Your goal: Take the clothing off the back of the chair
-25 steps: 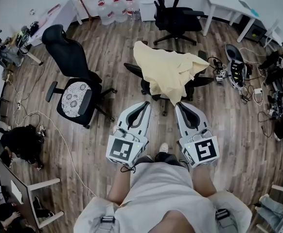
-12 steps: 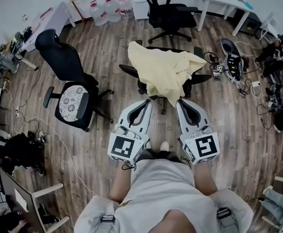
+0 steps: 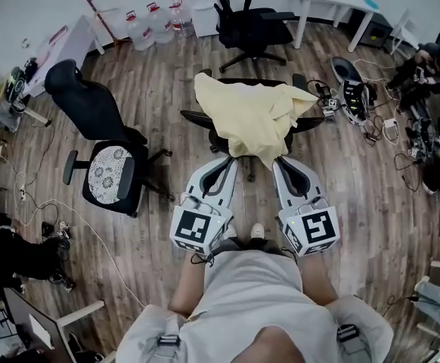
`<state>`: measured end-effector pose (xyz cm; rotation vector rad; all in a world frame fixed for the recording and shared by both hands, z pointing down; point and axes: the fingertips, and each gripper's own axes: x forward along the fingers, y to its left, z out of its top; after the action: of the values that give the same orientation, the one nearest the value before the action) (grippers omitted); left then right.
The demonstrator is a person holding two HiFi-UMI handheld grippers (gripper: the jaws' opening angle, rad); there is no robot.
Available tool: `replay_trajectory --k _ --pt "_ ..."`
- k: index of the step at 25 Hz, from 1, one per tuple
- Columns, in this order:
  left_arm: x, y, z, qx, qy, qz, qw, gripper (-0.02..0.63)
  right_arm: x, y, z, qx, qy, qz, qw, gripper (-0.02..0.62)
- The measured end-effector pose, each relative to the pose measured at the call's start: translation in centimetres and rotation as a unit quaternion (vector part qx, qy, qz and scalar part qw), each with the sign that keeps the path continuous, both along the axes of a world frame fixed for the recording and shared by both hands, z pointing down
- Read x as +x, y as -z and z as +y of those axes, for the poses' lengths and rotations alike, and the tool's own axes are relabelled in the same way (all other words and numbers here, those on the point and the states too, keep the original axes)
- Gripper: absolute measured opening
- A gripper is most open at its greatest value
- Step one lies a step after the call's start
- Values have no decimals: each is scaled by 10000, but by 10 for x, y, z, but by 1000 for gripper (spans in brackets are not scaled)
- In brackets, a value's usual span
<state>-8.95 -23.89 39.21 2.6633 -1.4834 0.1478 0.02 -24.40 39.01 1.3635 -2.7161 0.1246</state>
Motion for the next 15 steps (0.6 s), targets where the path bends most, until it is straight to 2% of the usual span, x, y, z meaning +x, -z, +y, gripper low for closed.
replay_trajectory --k 15 --pt "-7 -6 -15 -123 -157 39 9998 20 -5 -5 -13 -82 -179 136 9997 23"
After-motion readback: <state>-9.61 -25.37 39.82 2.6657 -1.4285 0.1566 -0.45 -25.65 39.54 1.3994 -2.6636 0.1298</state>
